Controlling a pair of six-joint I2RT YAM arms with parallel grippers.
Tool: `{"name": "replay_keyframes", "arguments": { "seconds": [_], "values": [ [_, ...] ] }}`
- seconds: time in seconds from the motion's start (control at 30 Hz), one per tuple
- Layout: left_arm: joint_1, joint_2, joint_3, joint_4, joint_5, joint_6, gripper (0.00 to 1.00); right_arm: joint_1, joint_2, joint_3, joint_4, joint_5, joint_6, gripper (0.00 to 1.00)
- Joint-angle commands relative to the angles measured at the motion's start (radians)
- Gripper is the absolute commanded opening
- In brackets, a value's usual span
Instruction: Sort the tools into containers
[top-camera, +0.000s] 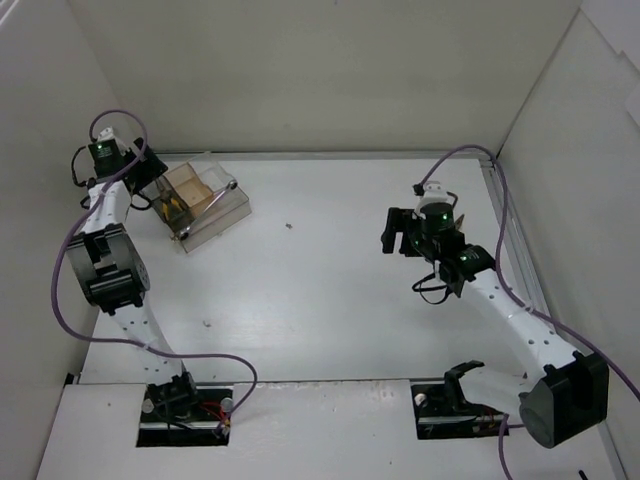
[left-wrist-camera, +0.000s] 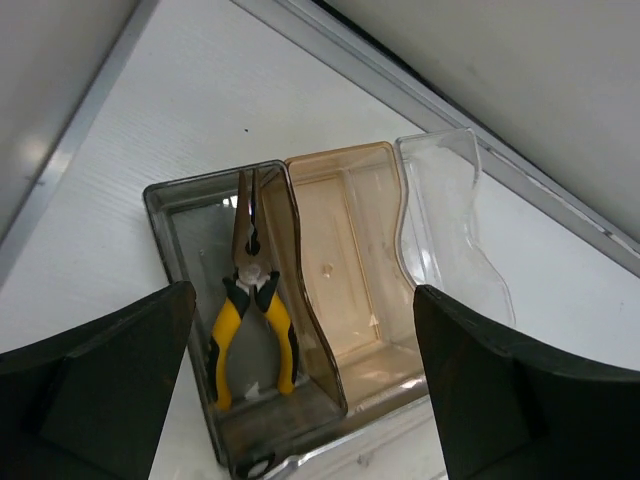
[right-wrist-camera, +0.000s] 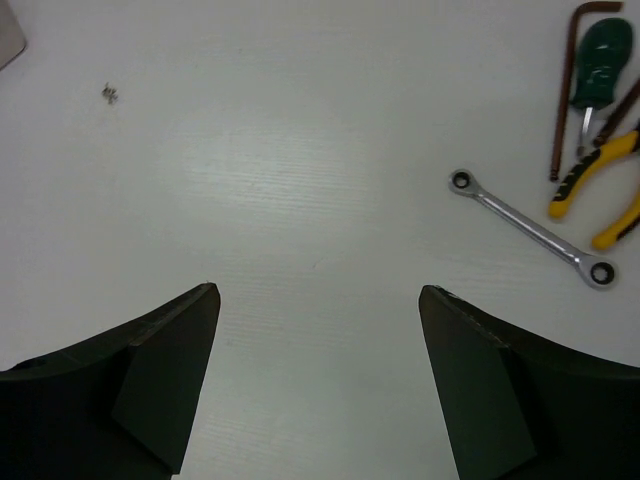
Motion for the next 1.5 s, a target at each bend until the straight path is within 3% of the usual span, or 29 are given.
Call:
{"name": "replay_keyframes", "arguments": {
  "seconds": [0.0,0.13,0.27,0.43,0.67,1.1,1.47],
  "values": [
    [-0.011,-0.194,-0.026,-0.042,-0.066,0.050,0.86,-0.050,0.020,0.092,0.038,0.189,0.062,0.77],
    [-0.097,-0.348,-0.118,-0.172,-0.174,0.096,0.86,-0.146,0.113,0.134,0.025,0.264,0.117,0.70],
    [-0.256,-0.479,-0.315,-0.226,-0.259,0.090,0.86,-0.260,0.244,0.186,-0.025,0.359,0.166,0.60],
    [-0.471,-0.665,-0.582,-0.197,-0.130,0.096,0.87,-0.356,0.391,0.241,-0.024,0.367,0.134,0.54],
    [-0.567,-0.935,-0.850,-0.159,-0.095,0.013,0.88,-0.427,0.563,0.305,-0.021,0.327,0.069,0.43],
    [-0.597,-0.994,-0.881,-0.205,-0.149,0.055,0.89,-0.507,0.733,0.394,-0.021,0.096,0.000,0.39],
    [-0.597,-0.968,-0.881,-0.204,-0.146,0.059,0.89,-0.510,0.795,0.388,-0.028,0.057,-0.006,0.33]
  ]
}}
